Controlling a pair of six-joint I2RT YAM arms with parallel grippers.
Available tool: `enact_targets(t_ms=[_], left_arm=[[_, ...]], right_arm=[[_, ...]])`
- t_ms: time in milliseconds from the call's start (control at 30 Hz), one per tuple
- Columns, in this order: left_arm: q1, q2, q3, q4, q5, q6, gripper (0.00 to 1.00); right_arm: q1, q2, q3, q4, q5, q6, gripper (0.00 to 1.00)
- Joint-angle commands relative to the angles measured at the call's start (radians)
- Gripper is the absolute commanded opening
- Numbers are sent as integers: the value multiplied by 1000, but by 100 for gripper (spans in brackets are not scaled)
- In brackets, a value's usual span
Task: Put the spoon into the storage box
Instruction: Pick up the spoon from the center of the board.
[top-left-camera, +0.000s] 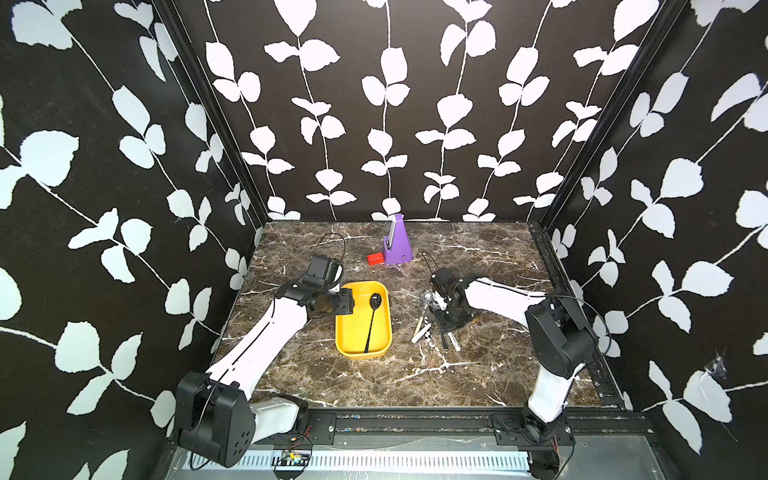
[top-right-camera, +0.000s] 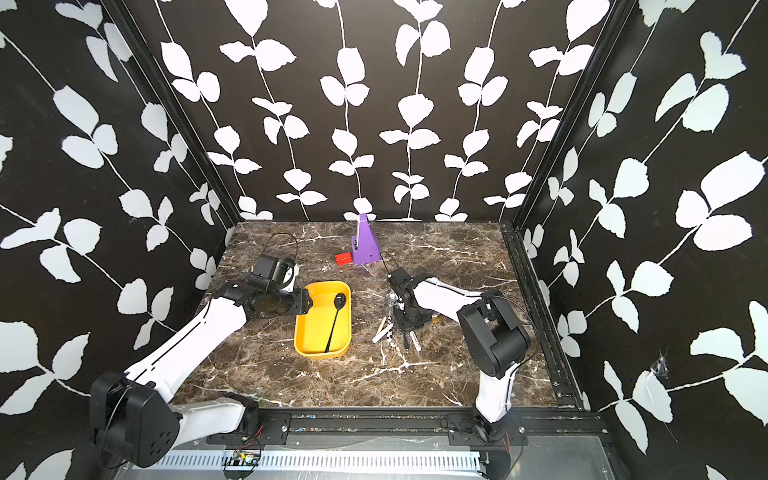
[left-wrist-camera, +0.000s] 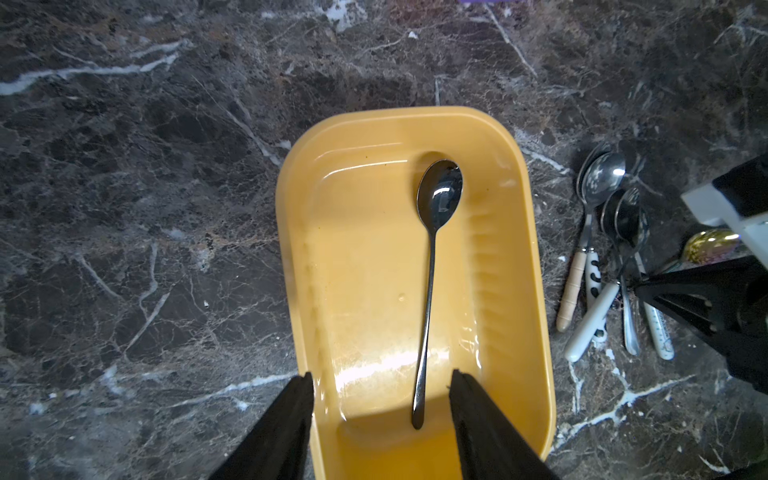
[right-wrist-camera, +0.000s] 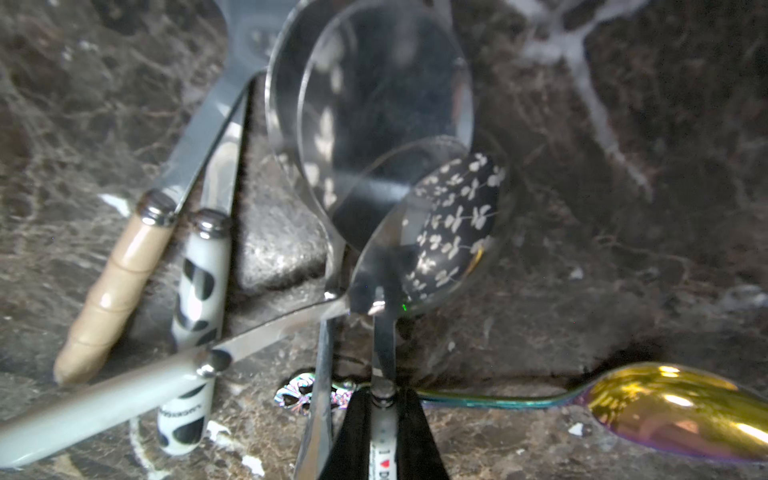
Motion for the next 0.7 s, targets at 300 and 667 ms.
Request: enact_targets(t_ms=[300, 667], left_arm=[[61, -51, 31, -59, -63, 49, 58], [192, -108, 18, -82, -67, 73, 58]], right_arm=[[8, -182, 51, -66, -66, 152, 3], [180, -17, 403, 26, -162, 456, 0]])
